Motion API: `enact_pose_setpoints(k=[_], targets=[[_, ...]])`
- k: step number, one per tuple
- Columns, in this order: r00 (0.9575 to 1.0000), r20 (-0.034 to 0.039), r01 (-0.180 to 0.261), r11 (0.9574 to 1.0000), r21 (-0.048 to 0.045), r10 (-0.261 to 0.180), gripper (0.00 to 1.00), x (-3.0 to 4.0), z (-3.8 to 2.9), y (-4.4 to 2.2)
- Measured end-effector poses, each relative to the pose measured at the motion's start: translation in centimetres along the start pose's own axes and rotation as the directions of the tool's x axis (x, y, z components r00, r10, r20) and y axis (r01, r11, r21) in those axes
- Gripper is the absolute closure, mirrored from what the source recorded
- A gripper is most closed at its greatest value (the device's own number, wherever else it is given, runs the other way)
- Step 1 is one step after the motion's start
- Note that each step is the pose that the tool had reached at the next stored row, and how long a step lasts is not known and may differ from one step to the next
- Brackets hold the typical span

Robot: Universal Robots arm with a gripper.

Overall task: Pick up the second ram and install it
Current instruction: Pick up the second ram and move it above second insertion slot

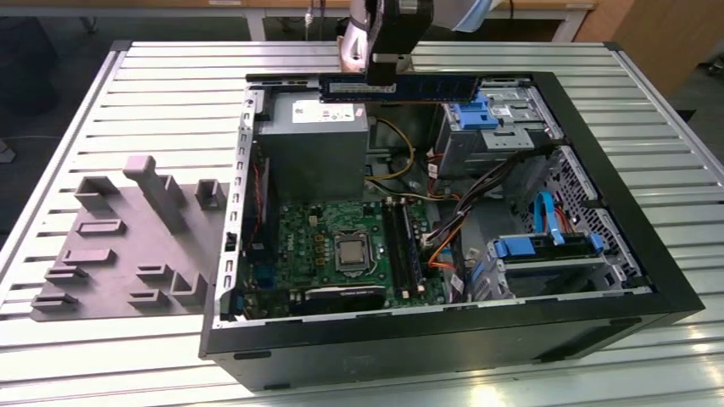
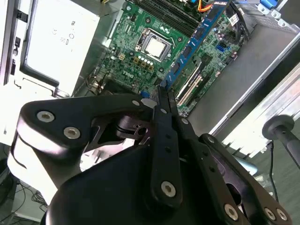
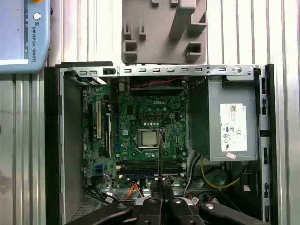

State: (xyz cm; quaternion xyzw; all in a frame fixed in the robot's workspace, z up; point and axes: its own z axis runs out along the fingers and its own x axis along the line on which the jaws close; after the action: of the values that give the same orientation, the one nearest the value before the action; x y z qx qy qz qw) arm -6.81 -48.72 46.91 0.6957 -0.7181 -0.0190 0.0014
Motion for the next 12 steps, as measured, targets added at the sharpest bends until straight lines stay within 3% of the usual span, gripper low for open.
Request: enact_pose_setpoints(k=[1, 12], targets=[[1.0, 0.0, 0.0, 1.0, 0.0, 0.0, 0.89, 0.04, 1.51, -0.04], [1.0, 0.0, 0.0, 1.0, 0.0, 0.0, 0.89, 0.04, 1.79, -0.05]])
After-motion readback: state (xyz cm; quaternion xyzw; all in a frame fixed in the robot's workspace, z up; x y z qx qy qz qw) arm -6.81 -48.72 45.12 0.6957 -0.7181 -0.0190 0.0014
